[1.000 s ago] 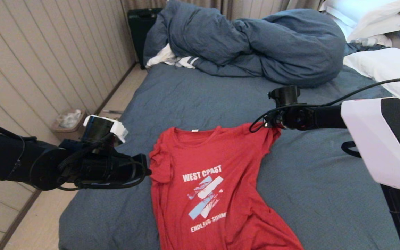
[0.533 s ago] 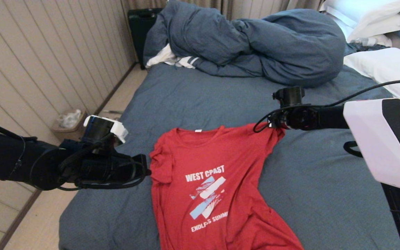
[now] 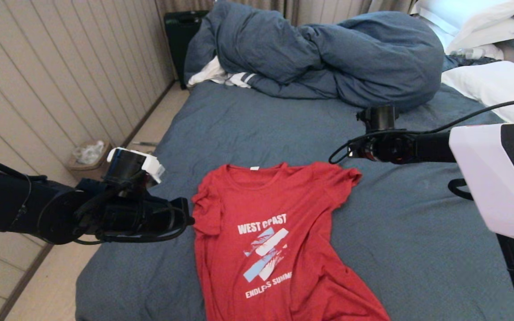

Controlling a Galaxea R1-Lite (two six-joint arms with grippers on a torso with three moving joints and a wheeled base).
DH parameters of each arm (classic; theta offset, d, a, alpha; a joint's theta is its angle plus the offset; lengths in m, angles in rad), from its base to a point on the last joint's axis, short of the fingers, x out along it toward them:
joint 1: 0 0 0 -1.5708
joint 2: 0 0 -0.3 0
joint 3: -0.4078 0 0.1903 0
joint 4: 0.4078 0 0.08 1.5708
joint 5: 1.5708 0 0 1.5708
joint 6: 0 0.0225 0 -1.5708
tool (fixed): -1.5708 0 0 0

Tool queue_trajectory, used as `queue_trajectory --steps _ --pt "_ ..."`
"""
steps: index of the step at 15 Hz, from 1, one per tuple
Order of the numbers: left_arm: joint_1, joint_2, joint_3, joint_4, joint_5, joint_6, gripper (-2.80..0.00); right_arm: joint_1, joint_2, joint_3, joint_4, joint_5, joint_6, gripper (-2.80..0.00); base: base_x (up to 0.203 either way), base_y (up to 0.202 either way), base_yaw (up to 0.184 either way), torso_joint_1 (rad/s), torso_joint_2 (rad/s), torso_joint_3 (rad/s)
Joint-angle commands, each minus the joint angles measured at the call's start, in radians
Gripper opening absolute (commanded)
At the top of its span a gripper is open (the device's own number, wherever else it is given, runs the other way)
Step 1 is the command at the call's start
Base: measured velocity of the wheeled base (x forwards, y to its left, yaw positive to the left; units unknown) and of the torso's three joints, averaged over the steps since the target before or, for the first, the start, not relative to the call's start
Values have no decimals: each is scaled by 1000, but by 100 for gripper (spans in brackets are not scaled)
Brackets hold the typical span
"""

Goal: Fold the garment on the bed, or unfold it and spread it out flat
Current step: Unford the red T-shirt

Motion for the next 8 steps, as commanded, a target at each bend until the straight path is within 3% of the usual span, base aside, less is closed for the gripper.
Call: queue_trajectory --steps 1,2,3,5,8 --pt "0 0 2 -1 -1 -4 -280 -13 -26 5 -4 -1 8 0 0 0 0 0 0 0" --pt "0 -3 2 -1 -1 -4 -280 -11 -58 17 -3 0 22 -280 0 0 0 0 0 0" --pt "0 -3 2 -1 -1 -4 -280 -7 -91 38 1 21 39 -280 0 0 0 0 0 0" --pt "0 2 0 -1 -1 -4 -280 13 -160 96 52 160 85 -280 0 0 0 0 0 0" --pt "-17 9 -46 -1 13 -4 -280 62 -247 74 338 345 182 -280 0 0 0 0 0 0"
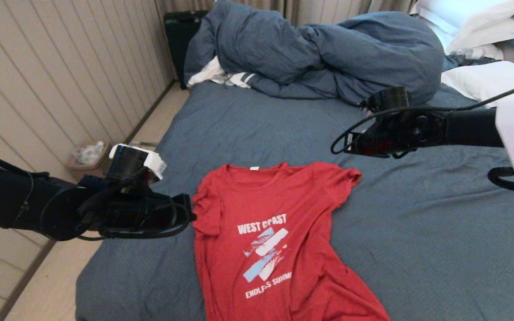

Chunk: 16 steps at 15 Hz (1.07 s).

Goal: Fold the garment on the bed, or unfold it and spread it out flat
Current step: Unford the red T-shirt

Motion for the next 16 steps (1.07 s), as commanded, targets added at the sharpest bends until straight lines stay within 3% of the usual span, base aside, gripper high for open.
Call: queue_trajectory --steps 1,4,5,7,9,11,16 --pt "-21 10 -48 1 12 -4 -280 28 -67 -24 152 86 23 -280 0 0 0 0 0 0" --pt "-141 76 -172 35 117 -15 -280 53 -83 -42 220 131 35 -280 0 0 0 0 0 0" --pt "-176 106 -205 52 168 -16 0 53 -81 -43 220 131 35 -280 0 0 0 0 0 0" --pt "-234 194 -267 70 291 -11 0 51 -80 -46 220 131 37 -280 0 0 0 0 0 0" --pt "-242 286 -342 73 346 -5 0 52 -88 -38 220 132 31 -280 0 0 0 0 0 0" --pt "-230 348 -406 74 369 0 0 53 -86 -34 220 132 32 -280 0 0 0 0 0 0" --pt "-157 403 -436 39 374 20 0 53 -86 -33 215 132 32 -280 0 0 0 0 0 0"
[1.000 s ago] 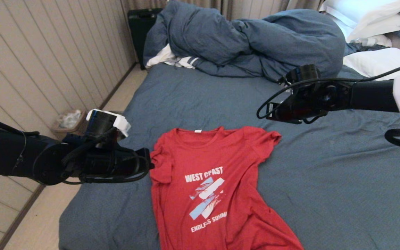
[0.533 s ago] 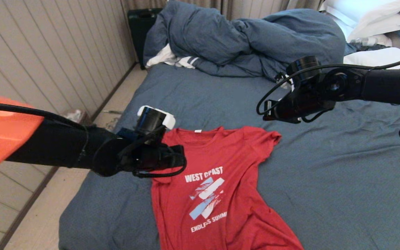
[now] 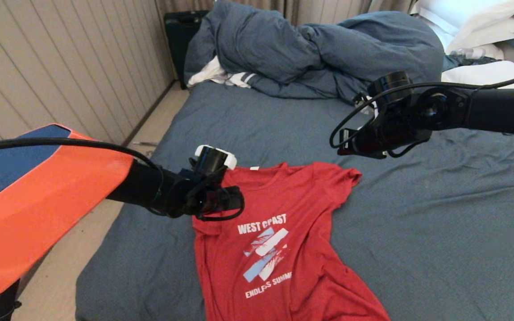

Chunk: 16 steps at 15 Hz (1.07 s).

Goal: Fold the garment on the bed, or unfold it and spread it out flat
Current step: Unford the red T-shirt

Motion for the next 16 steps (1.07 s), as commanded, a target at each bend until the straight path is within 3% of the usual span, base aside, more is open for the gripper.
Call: queue_trajectory --steps 1,7,16 --pt "25 39 -6 -16 3 10 0 0 5 -2 2 1 2 -280 0 0 0 0 0 0" --pt "114 116 -28 -72 3 33 0 -3 15 -3 0 1 2 -280 0 0 0 0 0 0" --pt "156 80 0 -74 3 32 0 -3 24 -10 0 -1 5 -280 0 0 0 0 0 0"
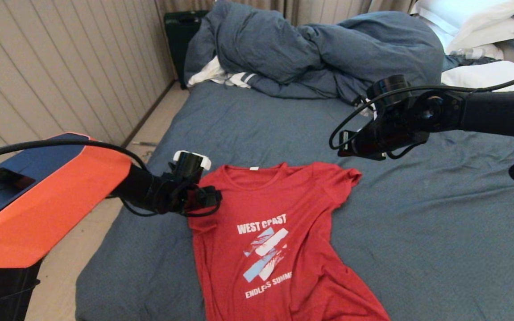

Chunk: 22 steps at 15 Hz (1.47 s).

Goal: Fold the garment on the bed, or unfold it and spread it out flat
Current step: Unford the red T-shirt

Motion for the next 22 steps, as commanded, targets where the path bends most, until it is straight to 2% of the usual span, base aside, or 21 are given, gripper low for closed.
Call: queue_trajectory --steps 1,8,11,12,22 --pt "2 -24 11 -2 1 -3 0 1 3 -1 1 1 1 -280 0 0 0 0 0 0" --pt "39 -102 129 -10 0 -3 0 -2 0 -5 1 1 1 -280 0 0 0 0 0 0" --pt "77 -119 172 -111 0 17 0 -4 2 -7 0 1 1 -280 0 0 0 0 0 0" --pt "77 -135 180 -113 0 19 -280 -4 2 -6 0 1 1 -280 0 0 0 0 0 0" --pt "77 -88 148 -123 0 20 -280 -7 2 -7 -5 1 -1 -280 0 0 0 0 0 0"
